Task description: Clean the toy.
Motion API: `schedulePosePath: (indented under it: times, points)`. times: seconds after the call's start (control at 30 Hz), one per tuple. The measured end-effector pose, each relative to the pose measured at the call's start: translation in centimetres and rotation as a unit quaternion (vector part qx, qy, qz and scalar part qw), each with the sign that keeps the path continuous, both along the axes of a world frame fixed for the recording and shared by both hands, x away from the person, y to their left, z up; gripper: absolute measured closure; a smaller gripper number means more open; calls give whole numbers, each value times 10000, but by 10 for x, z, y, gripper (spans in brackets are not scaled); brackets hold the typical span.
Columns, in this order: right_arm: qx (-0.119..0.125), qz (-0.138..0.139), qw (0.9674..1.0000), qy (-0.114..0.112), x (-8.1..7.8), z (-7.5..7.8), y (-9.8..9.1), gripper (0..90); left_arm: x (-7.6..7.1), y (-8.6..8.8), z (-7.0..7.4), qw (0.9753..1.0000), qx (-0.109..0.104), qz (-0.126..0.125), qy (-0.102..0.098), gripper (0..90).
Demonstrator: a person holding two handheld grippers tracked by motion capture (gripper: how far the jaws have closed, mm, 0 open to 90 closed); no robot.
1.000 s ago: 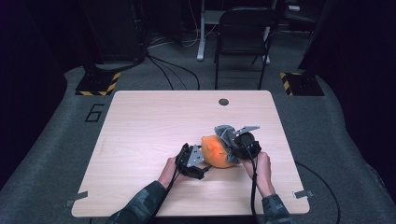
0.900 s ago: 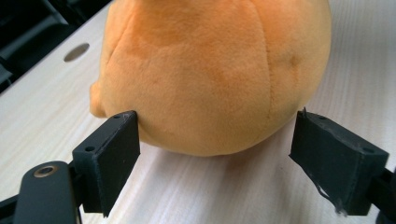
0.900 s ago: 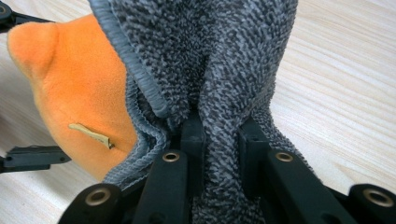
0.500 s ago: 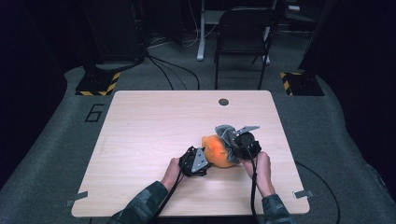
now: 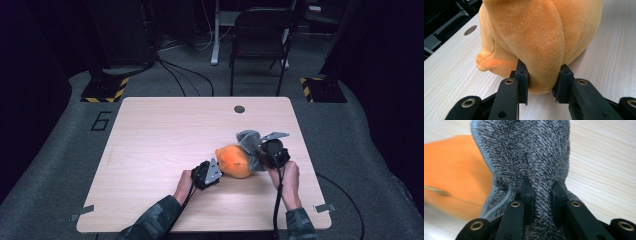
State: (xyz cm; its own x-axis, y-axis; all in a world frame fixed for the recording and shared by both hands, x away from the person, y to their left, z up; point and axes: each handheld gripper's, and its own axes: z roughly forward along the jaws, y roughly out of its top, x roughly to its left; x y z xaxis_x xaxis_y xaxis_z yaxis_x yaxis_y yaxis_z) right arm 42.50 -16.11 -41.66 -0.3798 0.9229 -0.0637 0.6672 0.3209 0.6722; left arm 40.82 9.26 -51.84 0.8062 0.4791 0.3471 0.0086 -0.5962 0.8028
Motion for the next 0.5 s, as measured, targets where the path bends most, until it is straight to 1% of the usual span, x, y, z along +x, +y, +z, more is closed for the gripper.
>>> schedulePosePath:
  times: [0.03, 0.07, 0.1, 0.13, 0.2, 0.3, 0.37, 0.43, 0.5]
  points:
    - [74, -112, 9999, 29, 1, -1, -11, 769, 0, 0, 0, 10000, -21, 3, 11, 704]
    - [154, -273, 9995, 106, 2, -4, -19, 769, 0, 0, 0, 10000, -25, 0, 9, 706]
    - [175, -350, 9992, 130, 3, -6, -26, 768, 0, 0, 0, 10000, -21, 10, 7, 707]
    - [218, -429, 9986, 215, 6, -12, -35, 769, 0, 0, -1, 10000, -28, 1, 0, 710]
    - [275, -589, 9973, 352, 9, -22, -45, 768, 0, 0, -1, 10000, -42, -1, 3, 713]
    - [260, -643, 9961, 539, 14, -34, -51, 767, 0, 1, -2, 10000, -46, -6, -23, 724]
    - [247, -683, 9955, 614, 15, -37, -51, 766, 0, 1, -2, 10000, -77, -6, -18, 730]
    - [235, -650, 9957, 616, 16, -39, -52, 766, 0, 2, -2, 9999, -165, -1, -9, 735]
    - [246, -651, 9958, 597, 16, -38, -53, 765, 0, 4, 1, 9993, -384, 27, 25, 742]
